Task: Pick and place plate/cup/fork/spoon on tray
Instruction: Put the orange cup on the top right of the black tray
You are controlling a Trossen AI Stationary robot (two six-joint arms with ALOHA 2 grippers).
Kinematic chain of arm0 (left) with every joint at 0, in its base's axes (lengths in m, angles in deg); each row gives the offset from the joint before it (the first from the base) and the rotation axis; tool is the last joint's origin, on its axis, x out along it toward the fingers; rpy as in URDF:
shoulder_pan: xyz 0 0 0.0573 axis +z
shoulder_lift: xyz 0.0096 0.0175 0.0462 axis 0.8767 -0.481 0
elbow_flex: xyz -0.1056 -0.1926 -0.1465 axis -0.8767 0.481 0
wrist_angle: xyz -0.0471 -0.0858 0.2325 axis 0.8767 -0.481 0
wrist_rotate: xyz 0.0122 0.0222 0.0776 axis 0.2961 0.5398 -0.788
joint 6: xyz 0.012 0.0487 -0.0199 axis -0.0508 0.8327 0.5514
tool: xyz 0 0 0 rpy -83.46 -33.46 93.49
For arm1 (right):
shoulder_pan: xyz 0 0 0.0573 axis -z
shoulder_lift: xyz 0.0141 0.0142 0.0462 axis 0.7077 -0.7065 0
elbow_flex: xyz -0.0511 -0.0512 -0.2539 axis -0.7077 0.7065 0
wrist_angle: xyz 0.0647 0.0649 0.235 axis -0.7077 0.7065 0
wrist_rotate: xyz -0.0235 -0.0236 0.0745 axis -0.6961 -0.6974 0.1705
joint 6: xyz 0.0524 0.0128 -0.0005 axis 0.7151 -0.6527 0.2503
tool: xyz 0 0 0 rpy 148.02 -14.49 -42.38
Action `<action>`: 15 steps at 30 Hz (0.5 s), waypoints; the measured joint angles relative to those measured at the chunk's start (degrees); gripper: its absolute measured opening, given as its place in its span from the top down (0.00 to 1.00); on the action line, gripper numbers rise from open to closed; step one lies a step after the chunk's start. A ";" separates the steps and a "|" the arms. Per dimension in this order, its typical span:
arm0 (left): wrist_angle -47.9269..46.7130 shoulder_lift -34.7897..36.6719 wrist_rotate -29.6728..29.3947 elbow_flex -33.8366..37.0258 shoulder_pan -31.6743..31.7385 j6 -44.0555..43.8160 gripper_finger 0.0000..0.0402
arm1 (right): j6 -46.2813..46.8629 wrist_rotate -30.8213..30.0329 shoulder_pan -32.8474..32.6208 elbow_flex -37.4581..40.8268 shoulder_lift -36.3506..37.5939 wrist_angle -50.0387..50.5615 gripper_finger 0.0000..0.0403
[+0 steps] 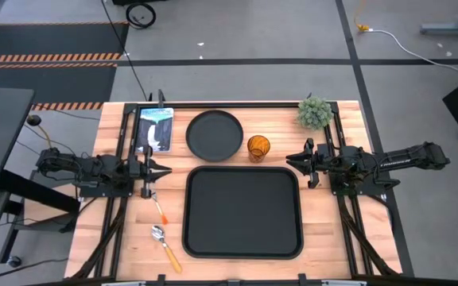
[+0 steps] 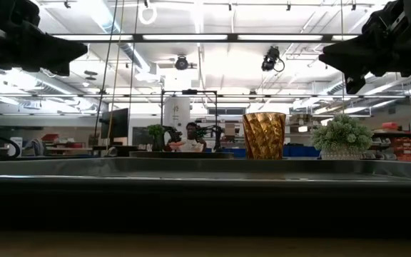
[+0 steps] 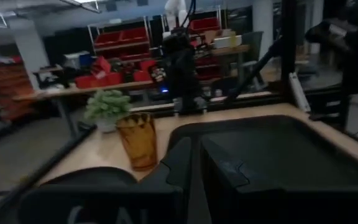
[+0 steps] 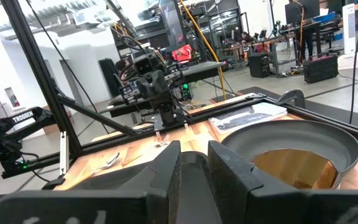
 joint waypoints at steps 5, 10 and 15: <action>8.32 -0.38 2.33 0.00 0.00 8.77 0.90 | 0.00 0.01 0.00 0.00 -0.01 0.02 0.78; 24.77 -4.17 6.67 0.02 0.00 11.03 0.90 | 0.01 0.01 -0.01 0.01 -0.01 0.01 0.78; 33.65 -9.95 6.64 0.02 0.62 10.97 0.90 | 0.00 0.00 -0.01 0.00 -0.01 0.02 0.78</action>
